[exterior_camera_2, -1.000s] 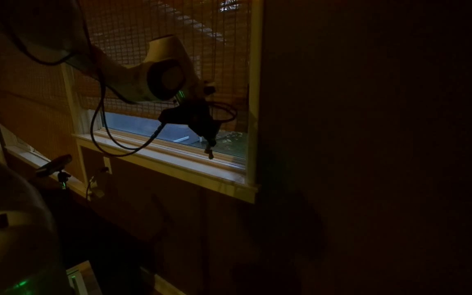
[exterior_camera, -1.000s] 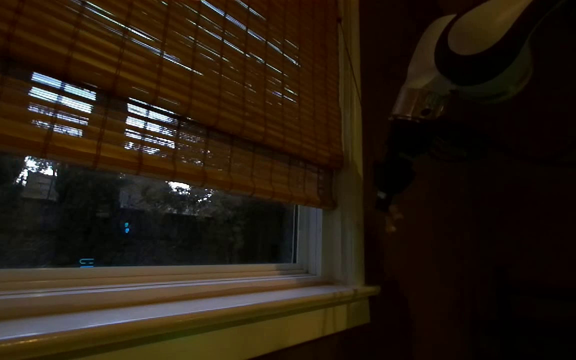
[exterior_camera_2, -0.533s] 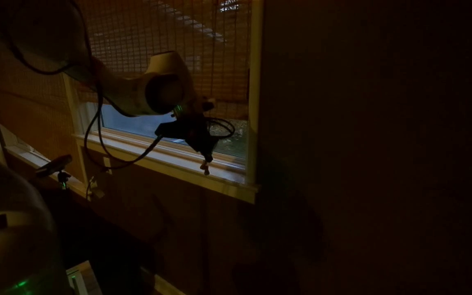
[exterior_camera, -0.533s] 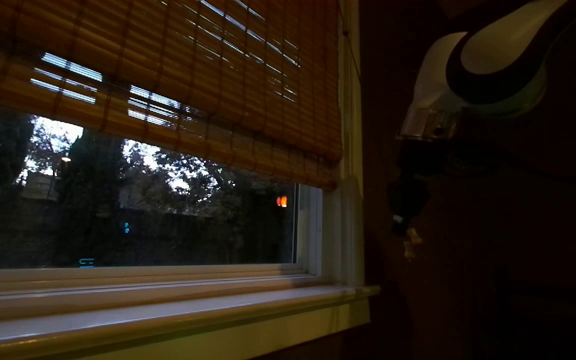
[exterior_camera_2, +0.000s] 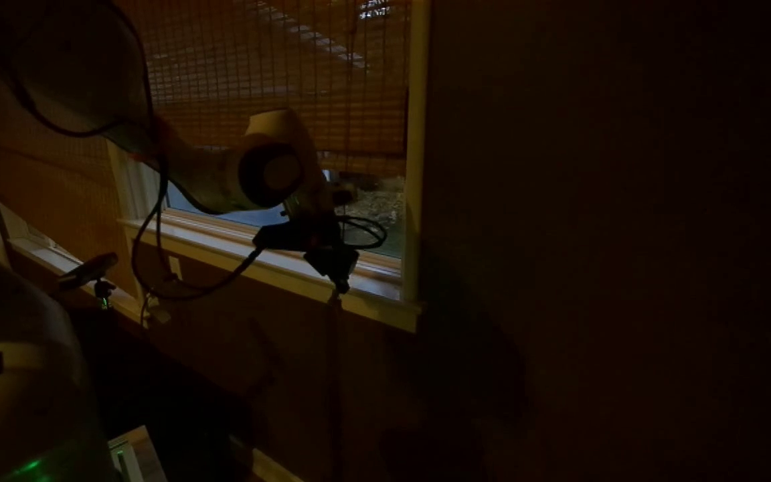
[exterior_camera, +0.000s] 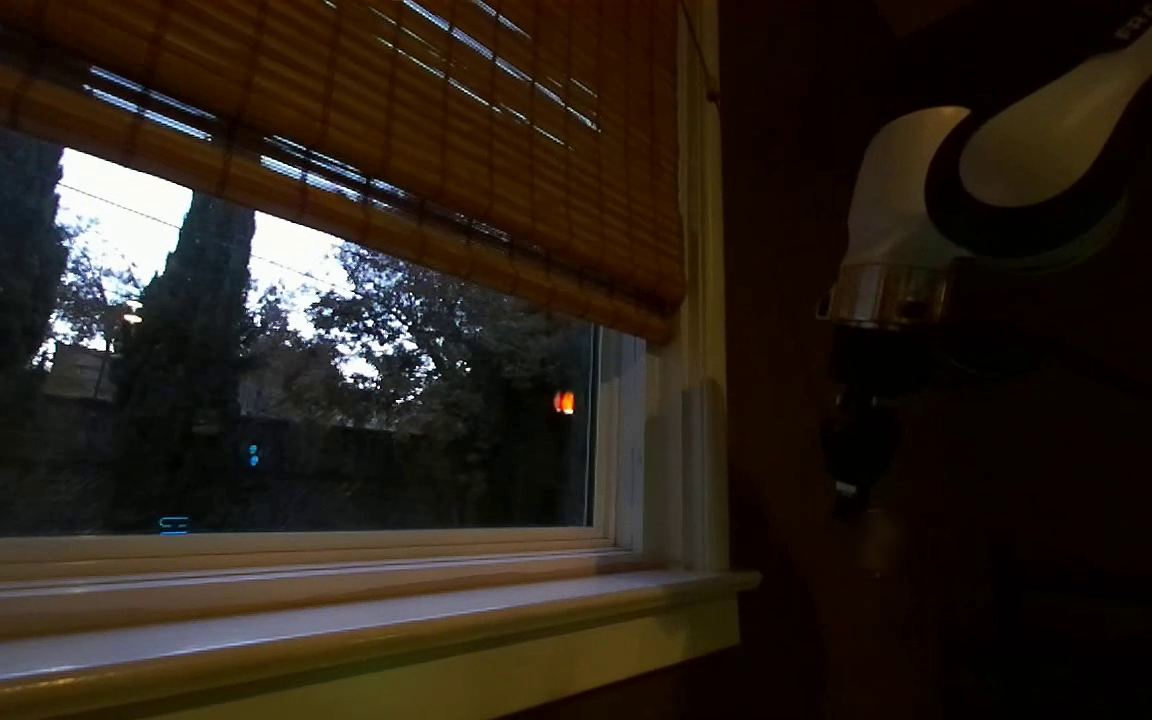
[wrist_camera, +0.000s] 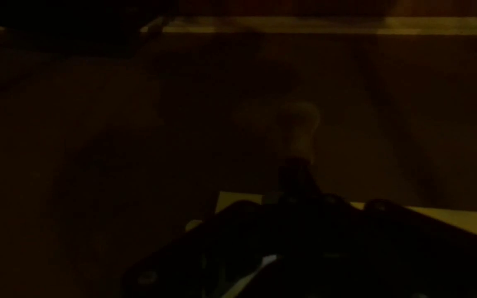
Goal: Open the window
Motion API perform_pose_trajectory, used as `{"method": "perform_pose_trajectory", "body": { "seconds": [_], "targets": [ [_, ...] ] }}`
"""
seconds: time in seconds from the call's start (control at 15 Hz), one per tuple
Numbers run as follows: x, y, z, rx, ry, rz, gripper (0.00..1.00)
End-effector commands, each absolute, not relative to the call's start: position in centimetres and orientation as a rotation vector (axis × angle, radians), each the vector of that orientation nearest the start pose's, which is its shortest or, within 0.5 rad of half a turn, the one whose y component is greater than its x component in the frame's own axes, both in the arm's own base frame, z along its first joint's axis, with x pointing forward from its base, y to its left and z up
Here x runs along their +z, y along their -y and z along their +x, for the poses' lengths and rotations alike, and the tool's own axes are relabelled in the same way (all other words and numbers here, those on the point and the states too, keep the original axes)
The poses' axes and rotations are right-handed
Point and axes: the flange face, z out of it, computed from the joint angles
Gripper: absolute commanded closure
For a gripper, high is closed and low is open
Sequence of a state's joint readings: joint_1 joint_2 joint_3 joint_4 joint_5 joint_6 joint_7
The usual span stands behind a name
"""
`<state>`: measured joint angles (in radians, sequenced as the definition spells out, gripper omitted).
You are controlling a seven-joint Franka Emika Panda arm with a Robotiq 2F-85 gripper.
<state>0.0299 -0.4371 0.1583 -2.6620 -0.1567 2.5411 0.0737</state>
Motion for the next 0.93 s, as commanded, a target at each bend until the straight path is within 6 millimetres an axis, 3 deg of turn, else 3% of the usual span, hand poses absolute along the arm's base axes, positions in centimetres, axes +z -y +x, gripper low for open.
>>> {"method": "perform_pose_trajectory", "body": {
  "seconds": [0.0,0.47,0.87],
  "targets": [
    [34.0,-6.1,38.1,-0.284,0.373,-3.287,0.99],
    [31.0,-5.9,36.9,-0.165,0.400,-3.278,0.99],
    [30.6,-6.0,36.7,-0.153,0.427,-3.281,0.99]
  ]
}}
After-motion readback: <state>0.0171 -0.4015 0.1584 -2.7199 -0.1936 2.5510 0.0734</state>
